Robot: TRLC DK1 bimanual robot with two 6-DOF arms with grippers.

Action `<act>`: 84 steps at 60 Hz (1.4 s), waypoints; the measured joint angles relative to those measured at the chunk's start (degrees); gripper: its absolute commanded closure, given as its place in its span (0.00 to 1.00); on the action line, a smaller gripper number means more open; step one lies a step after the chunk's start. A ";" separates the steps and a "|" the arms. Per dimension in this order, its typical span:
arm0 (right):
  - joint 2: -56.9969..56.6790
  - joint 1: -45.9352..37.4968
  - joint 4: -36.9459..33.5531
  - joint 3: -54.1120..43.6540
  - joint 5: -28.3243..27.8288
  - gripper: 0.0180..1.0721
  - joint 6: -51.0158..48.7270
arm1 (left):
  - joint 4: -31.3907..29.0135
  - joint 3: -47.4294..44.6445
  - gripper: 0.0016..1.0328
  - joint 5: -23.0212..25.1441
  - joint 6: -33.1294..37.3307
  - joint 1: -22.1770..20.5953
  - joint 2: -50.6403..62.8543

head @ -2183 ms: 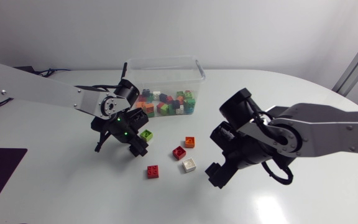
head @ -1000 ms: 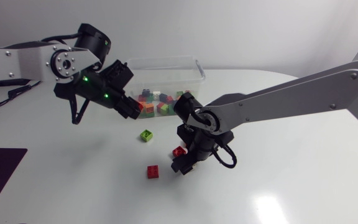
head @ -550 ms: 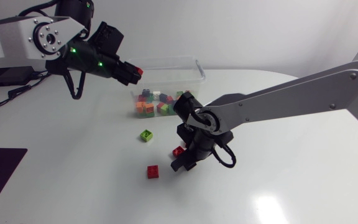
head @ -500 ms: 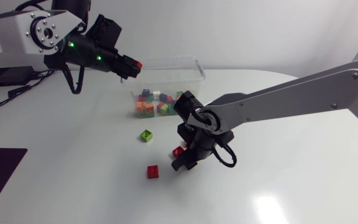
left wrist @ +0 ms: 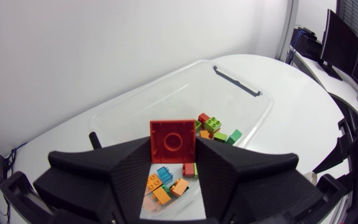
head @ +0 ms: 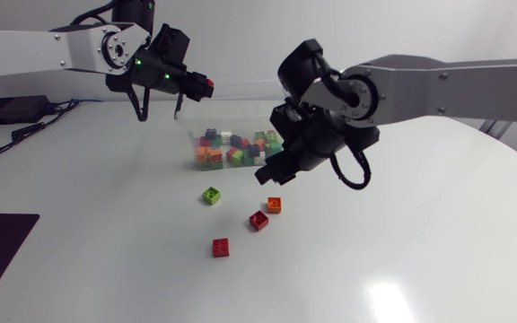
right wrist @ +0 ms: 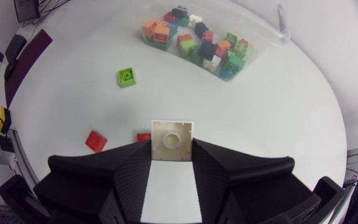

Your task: Place the duplo bricks in the container

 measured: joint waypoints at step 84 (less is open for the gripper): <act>26.88 -8.63 16.72 36.06 0.68 0.04 -3.91 | -10.36 -28.28 0.05 -2.12 1.81 -4.28 -12.96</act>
